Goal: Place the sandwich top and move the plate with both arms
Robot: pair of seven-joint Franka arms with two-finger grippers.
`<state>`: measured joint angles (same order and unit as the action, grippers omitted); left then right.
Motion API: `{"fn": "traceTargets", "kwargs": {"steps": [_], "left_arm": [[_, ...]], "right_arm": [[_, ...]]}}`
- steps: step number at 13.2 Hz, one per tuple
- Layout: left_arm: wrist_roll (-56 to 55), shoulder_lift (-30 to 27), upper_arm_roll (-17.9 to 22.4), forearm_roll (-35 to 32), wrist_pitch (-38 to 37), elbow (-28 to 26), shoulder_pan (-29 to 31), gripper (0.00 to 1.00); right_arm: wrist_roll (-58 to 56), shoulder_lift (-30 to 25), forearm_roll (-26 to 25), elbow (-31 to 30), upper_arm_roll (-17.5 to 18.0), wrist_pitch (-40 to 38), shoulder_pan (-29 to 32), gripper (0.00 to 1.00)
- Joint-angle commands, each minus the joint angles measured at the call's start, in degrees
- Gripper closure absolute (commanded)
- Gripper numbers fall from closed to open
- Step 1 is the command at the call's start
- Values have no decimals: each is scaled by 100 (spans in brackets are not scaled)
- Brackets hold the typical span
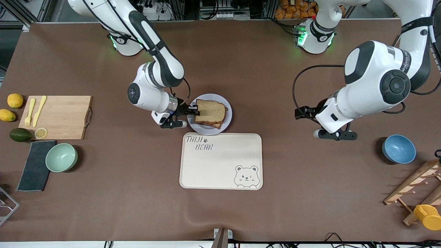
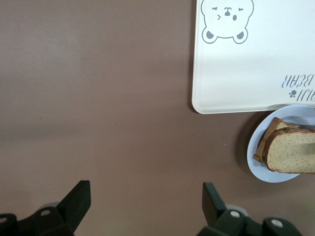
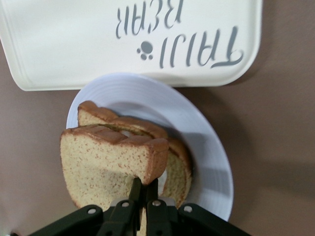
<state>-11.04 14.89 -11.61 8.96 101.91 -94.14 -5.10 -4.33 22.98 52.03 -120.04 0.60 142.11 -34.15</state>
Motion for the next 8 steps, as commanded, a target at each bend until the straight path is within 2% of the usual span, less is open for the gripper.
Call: {"fn": "traceTargets", "kwargs": {"steps": [1, 4, 6, 8], "left_arm": [[216, -241, -8, 132, -14, -263, 123, 0], [216, -241, -8, 132, -5, -263, 123, 0], [207, -232, -8, 149, -5, -254, 97, 0], [190, -188, -17, 332, 21, -263, 70, 0]], "right_arm": [[10, -118, 185, -134, -60, 80, -127, 98], [19, -118, 176, -134, -69, 27, -92, 86], [19, -110, 176, -134, -69, -17, -66, 66], [37, -118, 185, -125, -69, -25, -48, 65]]}}
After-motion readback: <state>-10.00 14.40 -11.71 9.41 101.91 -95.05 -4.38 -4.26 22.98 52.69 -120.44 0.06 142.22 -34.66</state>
